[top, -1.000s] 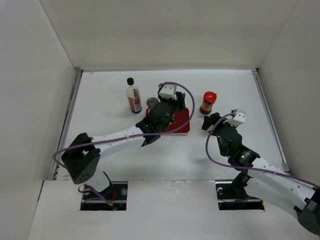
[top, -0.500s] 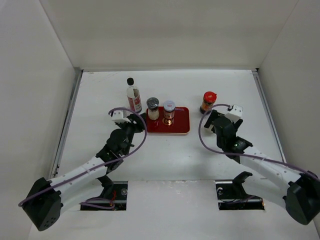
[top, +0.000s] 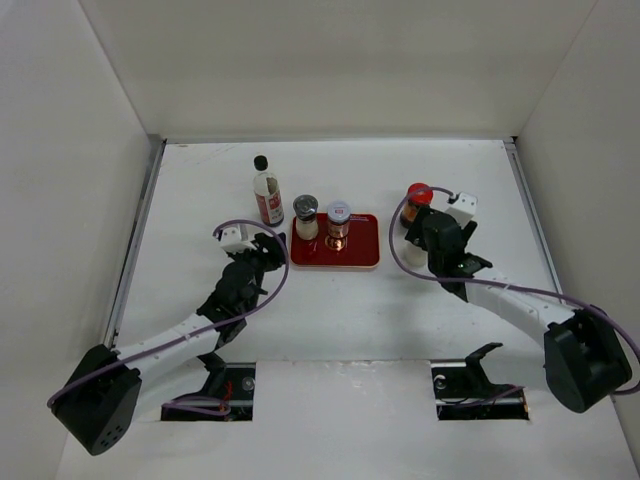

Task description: Organize the condiment bottles

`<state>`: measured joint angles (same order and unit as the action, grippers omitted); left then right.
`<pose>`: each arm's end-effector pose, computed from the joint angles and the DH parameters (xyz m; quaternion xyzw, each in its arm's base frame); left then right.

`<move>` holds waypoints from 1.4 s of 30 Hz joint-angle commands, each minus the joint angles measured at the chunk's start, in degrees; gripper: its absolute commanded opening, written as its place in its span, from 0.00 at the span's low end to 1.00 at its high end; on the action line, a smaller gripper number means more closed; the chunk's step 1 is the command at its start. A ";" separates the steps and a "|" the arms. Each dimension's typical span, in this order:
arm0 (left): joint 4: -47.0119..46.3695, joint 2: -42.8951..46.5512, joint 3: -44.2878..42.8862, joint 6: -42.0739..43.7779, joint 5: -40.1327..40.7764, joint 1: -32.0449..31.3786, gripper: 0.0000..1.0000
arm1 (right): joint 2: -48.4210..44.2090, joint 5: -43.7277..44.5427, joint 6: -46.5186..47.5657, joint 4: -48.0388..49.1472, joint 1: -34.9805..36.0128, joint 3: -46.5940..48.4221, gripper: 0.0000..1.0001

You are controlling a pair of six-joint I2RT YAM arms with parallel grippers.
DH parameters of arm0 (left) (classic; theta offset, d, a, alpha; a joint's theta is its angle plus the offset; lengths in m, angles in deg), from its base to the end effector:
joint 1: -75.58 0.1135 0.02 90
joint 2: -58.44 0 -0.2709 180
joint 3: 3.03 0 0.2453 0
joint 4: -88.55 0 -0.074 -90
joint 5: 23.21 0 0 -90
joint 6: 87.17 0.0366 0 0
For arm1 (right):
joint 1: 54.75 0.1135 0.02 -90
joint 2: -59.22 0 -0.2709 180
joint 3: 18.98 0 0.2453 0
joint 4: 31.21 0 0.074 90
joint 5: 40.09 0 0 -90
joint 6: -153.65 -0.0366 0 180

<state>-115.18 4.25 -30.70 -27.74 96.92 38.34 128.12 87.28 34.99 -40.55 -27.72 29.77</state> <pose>0.1596 -0.0982 0.2185 -0.1383 0.7085 -0.2153 0.6577 0.2261 0.0904 0.2310 0.1730 0.8159 -0.0218 0.5513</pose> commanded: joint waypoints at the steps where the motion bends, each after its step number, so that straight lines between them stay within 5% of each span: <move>1: -5.00 -0.74 0.51 -1.07 -0.77 0.01 0.54 | 1.06 -0.20 1.16 1.16 0.17 2.50 0.92; 10: -5.00 -0.91 0.95 -1.25 -1.21 0.19 0.54 | -5.80 4.21 2.12 0.90 3.25 1.53 0.97; 20: -5.09 -0.74 1.13 -1.69 -1.65 0.36 0.54 | 0.70 -0.44 -0.25 -1.22 4.13 1.27 0.98; 32: -5.62 -1.53 1.48 -2.13 -1.83 1.42 0.54 | 0.80 3.32 2.20 -1.30 5.53 5.83 0.52; 42: -5.79 -2.58 1.65 -2.39 -1.74 2.21 0.53 | 11.59 -0.62 4.58 9.06 11.60 17.87 0.51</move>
<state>-117.80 1.73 -29.43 -29.35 95.66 39.98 136.75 87.87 38.51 -40.94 -16.90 42.42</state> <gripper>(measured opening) 0.535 0.689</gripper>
